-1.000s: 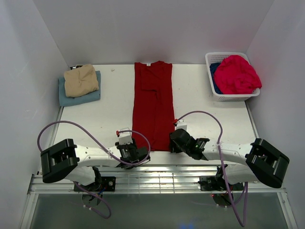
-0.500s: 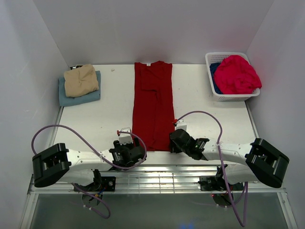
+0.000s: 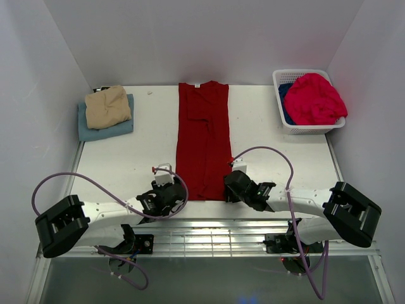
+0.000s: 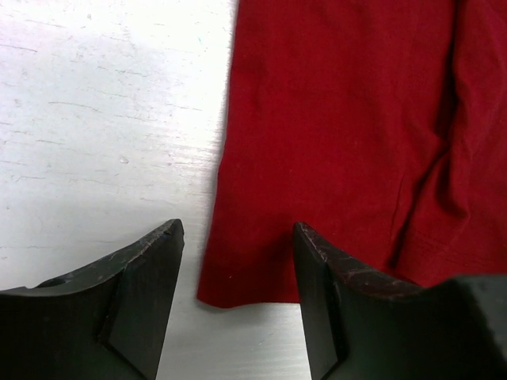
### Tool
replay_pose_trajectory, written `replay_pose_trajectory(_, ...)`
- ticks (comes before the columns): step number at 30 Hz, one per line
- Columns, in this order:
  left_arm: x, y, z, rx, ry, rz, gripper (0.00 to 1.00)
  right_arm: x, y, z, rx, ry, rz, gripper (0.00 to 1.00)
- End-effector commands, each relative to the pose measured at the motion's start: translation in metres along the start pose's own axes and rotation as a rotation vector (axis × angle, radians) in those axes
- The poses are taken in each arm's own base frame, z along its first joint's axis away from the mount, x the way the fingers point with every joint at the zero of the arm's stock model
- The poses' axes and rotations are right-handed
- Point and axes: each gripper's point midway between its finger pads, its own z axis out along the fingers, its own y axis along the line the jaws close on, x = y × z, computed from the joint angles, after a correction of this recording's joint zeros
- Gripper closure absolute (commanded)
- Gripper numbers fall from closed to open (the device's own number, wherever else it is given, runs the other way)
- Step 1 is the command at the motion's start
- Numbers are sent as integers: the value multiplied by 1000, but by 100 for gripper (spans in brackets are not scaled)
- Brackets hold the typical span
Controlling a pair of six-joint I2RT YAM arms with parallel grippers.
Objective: Fold and stack the t-shirts
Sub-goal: Grab the bottom of the folded rectangular tshirt with both arms
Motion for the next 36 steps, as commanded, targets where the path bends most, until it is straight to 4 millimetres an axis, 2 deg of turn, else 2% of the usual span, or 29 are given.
replay_pose_trajectory(1,44,16,-4,-42,203,84,33,12,-7,2,42,46,-18,56)
replay_pose_trajectory(5,50,18,-6,-73,251,97,36,13,-10,2,56,49,-14,56)
replay_pose_trajectory(8,51,25,-11,-104,266,98,39,13,-10,2,58,48,-10,57)
replay_pose_trajectory(13,45,24,-17,-121,275,88,43,13,-11,1,66,49,-9,59)
replay_pose_trajectory(14,46,30,-19,-149,289,101,44,13,-11,1,65,49,-9,60)
replay_pose_trajectory(21,50,35,-22,-185,316,120,49,13,-11,1,68,50,-8,73)
replay_pose_trajectory(27,55,36,-21,-189,327,121,60,13,-10,3,70,55,-11,74)
replay_pose_trajectory(30,57,33,-20,-183,334,123,68,15,-11,4,76,63,-15,75)
replay_pose_trajectory(32,58,30,-18,-177,338,121,82,15,-11,4,77,64,-14,75)
replay_pose_trajectory(36,61,26,-15,-170,343,134,100,15,-13,4,84,60,-15,75)
